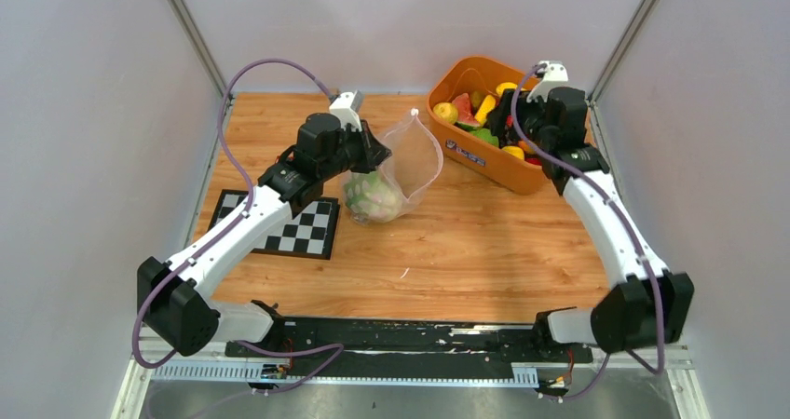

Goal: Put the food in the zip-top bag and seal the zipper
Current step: Move the bin to the center of the board.

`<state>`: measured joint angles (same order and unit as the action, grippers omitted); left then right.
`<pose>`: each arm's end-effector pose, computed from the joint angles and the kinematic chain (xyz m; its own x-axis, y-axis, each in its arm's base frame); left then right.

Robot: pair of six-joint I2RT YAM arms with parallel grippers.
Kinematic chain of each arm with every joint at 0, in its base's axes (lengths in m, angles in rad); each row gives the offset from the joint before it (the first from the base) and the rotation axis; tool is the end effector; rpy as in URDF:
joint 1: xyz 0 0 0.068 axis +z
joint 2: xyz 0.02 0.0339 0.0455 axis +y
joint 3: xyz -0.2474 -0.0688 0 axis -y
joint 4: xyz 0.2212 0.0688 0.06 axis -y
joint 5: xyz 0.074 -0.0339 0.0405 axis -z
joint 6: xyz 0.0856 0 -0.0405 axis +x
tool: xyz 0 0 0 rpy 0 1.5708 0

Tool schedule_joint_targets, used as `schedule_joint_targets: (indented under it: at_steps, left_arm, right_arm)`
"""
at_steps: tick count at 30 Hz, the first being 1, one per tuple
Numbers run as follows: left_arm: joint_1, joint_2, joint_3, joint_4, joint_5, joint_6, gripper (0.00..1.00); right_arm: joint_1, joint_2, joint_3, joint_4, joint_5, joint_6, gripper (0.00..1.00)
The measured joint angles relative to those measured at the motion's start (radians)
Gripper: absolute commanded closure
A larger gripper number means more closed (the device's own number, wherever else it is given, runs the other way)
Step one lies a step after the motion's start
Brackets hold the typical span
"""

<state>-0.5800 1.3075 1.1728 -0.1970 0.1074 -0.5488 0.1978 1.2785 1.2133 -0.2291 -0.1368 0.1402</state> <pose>0.2738 -0.1903 0.3303 -0.5609 -0.2526 -0.7884 0.3951 0.7552 -0.5230 0.3167 0.0754 0.3498 -0.3267 0.0757 -0.9421 -0.2797 0.9444 0.1729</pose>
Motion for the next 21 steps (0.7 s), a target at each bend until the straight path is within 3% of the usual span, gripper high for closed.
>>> schedule_joint_targets:
  at_steps: [5, 9, 16, 21]
  left_arm:
    - [0.0, 0.0, 0.0, 0.001, 0.022, 0.0, 1.0]
    - [0.0, 0.0, 0.0, 0.0, 0.032, 0.002, 1.0]
    - [0.0, 0.0, 0.0, -0.005, 0.053, 0.013, 1.0]
    - [0.0, 0.0, 0.0, -0.016, 0.053, 0.025, 1.0]
  right_arm:
    - [-0.14, 0.225, 0.113, -0.06, 0.051, 0.03, 0.3]
    - [-0.2, 0.356, 0.164, -0.106, 0.024, -0.04, 0.28]
    - [-0.228, 0.489, 0.334, -0.235, 0.023, -0.183, 0.31]
    - [-0.232, 0.502, 0.352, -0.32, -0.079, -0.218, 0.31]
